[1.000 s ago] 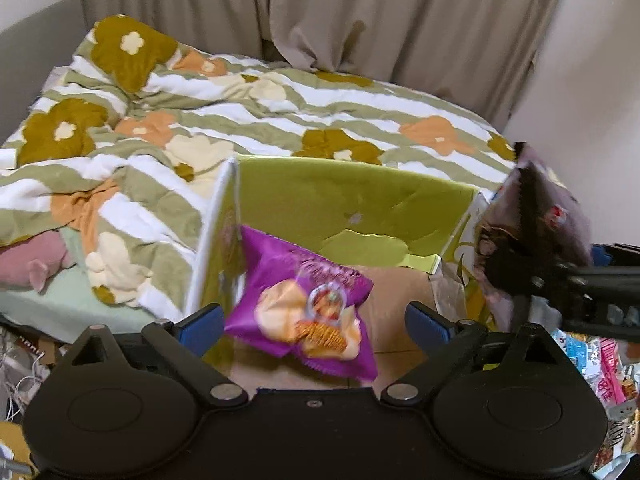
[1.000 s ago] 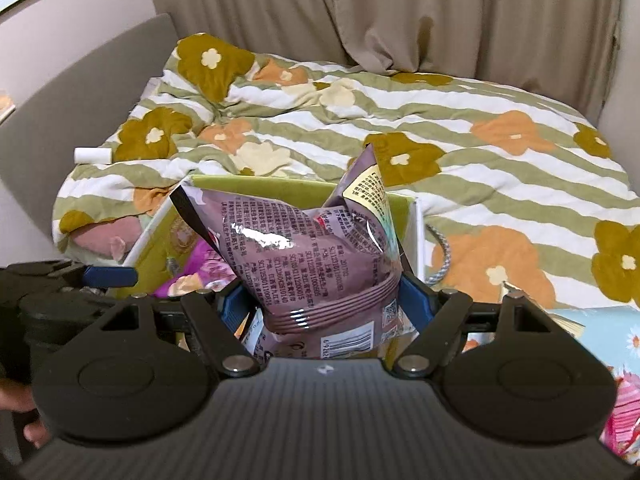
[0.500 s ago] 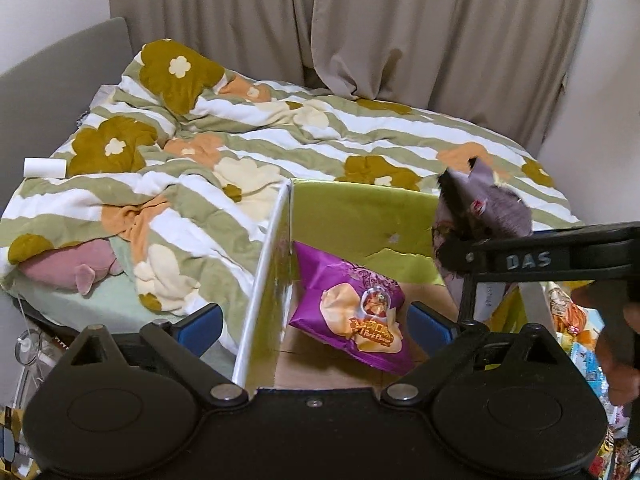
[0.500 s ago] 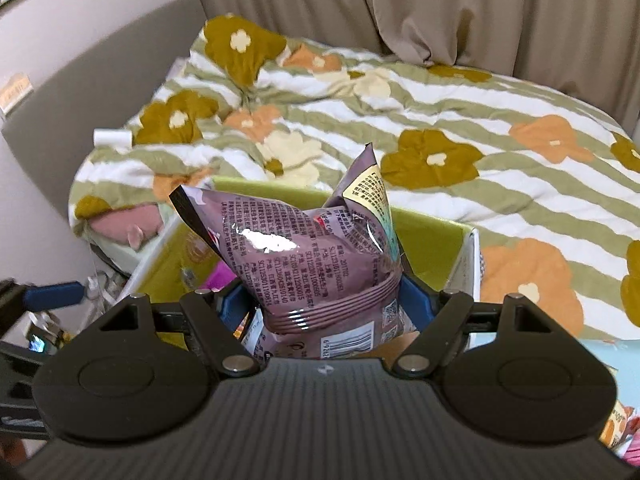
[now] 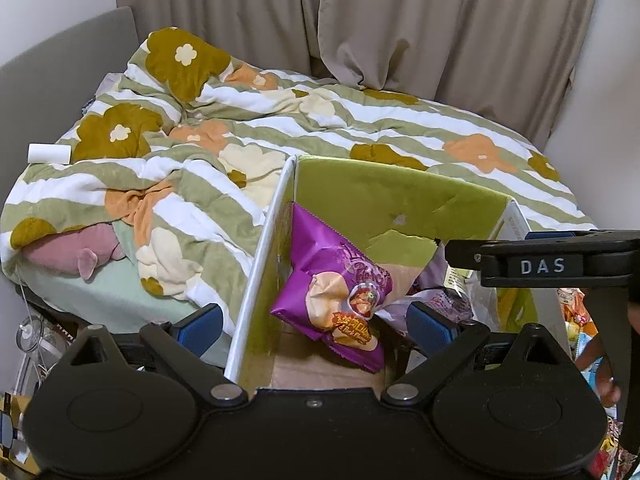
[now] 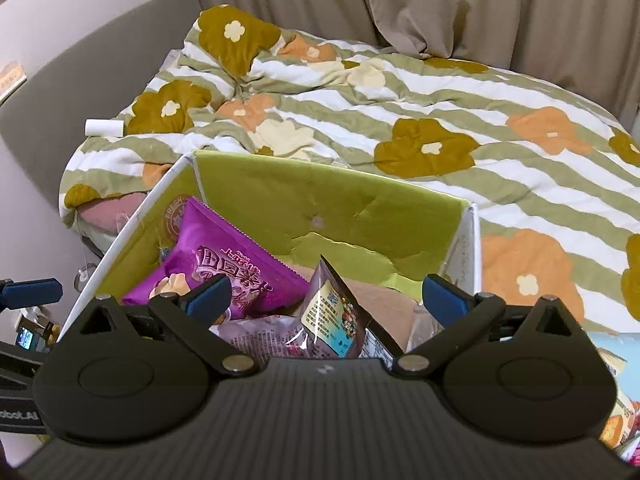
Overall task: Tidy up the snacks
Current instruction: 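Carry both bags into the yellow box and open both tools, then grasp the brown Pillows bag with the left tool while the right grasps the yellow barbecue bag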
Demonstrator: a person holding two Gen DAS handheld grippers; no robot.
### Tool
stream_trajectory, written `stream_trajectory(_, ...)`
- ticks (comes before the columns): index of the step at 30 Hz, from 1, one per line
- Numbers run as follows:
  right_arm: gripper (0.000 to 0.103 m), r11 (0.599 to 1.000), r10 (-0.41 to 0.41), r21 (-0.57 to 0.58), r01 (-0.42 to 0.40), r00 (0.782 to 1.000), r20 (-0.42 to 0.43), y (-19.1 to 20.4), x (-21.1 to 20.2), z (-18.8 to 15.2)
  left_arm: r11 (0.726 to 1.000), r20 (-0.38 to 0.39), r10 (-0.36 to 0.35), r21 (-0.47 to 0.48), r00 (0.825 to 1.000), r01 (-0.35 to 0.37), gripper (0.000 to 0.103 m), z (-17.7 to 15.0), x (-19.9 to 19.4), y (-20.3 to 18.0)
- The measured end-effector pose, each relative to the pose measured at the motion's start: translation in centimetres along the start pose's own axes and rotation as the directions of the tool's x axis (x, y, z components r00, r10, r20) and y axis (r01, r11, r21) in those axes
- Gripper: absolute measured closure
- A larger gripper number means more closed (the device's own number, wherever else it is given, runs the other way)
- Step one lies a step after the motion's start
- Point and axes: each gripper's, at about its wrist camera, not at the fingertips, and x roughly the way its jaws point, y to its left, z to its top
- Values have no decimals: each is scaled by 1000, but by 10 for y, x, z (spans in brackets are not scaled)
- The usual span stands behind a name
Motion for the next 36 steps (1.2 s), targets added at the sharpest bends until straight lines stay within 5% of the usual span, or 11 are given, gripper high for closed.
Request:
stream_trajectory(10, 0, 1000, 1, 17, -1, 999, 48, 9, -36, -4, 1000, 43, -22, 2, 999, 22, 3, -3, -28, 0)
stream_trajectory(21, 0, 994, -97, 69, 89, 988, 117, 18, -107, -24, 993, 104, -105, 64, 989, 98, 3, -11, -73, -15)
stream_trajectory(36, 0, 927, -323, 252, 278, 933, 158, -29, -201, -102, 921, 120, -320, 273, 940, 279, 2, -41, -100, -90)
